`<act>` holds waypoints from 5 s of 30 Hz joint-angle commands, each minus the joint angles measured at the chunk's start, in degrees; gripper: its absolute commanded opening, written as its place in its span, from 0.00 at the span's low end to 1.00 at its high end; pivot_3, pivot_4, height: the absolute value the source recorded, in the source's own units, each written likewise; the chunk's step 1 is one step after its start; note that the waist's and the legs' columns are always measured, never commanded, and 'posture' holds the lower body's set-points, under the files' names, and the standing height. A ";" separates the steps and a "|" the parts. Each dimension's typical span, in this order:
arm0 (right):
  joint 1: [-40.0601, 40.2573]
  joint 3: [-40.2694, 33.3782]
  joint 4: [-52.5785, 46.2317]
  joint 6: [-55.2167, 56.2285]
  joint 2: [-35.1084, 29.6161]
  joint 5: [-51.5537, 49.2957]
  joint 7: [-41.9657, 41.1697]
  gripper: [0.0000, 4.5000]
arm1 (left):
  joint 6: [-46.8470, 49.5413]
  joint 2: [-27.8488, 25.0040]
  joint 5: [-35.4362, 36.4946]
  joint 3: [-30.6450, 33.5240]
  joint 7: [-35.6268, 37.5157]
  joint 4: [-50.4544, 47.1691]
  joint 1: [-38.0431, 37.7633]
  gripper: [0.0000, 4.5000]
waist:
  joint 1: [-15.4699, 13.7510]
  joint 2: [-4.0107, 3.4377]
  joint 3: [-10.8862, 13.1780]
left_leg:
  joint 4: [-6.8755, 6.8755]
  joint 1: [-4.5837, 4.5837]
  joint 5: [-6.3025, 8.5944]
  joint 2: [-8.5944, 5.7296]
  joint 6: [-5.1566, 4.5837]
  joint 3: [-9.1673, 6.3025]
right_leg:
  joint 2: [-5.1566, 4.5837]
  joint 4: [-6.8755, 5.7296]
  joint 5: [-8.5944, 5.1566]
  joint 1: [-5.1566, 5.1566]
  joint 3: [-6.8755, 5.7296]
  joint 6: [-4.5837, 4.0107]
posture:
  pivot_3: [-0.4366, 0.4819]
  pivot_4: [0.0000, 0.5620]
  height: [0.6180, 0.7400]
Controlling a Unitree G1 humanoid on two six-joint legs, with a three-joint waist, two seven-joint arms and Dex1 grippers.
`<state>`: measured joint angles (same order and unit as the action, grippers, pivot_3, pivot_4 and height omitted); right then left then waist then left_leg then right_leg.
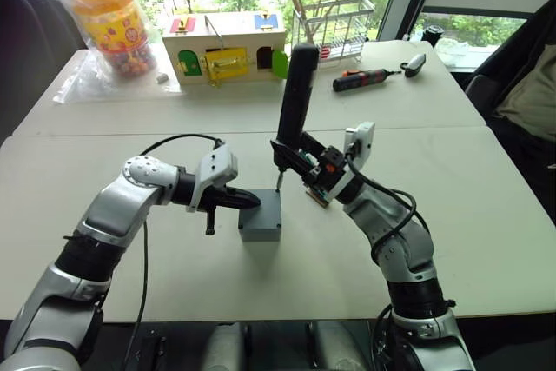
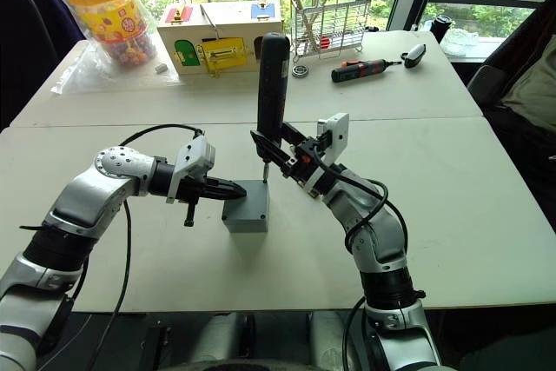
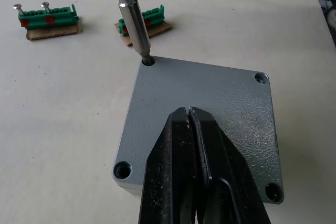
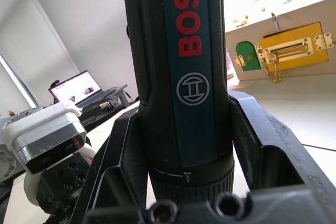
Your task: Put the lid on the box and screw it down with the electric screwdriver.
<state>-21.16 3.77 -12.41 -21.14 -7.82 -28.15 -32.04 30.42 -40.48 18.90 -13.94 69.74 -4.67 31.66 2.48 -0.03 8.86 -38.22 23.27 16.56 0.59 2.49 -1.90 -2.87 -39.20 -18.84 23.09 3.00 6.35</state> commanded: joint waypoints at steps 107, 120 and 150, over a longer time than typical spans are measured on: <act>-20.94 -11.01 29.43 -71.36 -44.85 -21.25 12.32 0.51 | -3.30 0.30 1.95 0.90 -1.43 -8.88 -1.50 0.00 | -0.54 -0.15 0.06 | 0.20 0.08 0.38 0.13 -0.67 0.08 | -0.03 0.89 -0.14 -0.28 -0.07 -0.14 | 0.48 0.27 0.97; -22.78 -8.16 14.55 -58.91 -48.54 -14.35 1.46 0.98 | -0.05 -0.59 5.83 11.42 -5.65 -1.74 -1.78 0.00 | -1.19 -0.16 0.06 | 0.16 0.10 0.41 0.13 -0.73 0.08 | -0.03 0.87 -0.13 -0.22 -0.07 -0.12 | 0.48 0.27 0.97; 1.07 9.30 -16.71 -36.45 -26.60 -13.15 -11.63 0.98 | -5.55 4.86 -3.01 0.95 -5.19 6.07 -2.48 0.00 | -1.87 -0.07 0.03 | -0.08 0.03 0.41 0.09 -0.72 -0.03 | -0.04 0.87 0.01 -0.44 -0.13 0.06 | 0.48 0.27 0.97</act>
<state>-18.95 14.48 -27.34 -57.22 -35.60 -39.00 -43.58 26.85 -36.87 15.85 -12.46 64.27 1.99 27.50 0.61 -0.10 8.89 -38.31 23.30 16.97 0.67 1.77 -1.94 -2.92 -38.33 -18.83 22.65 2.87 6.41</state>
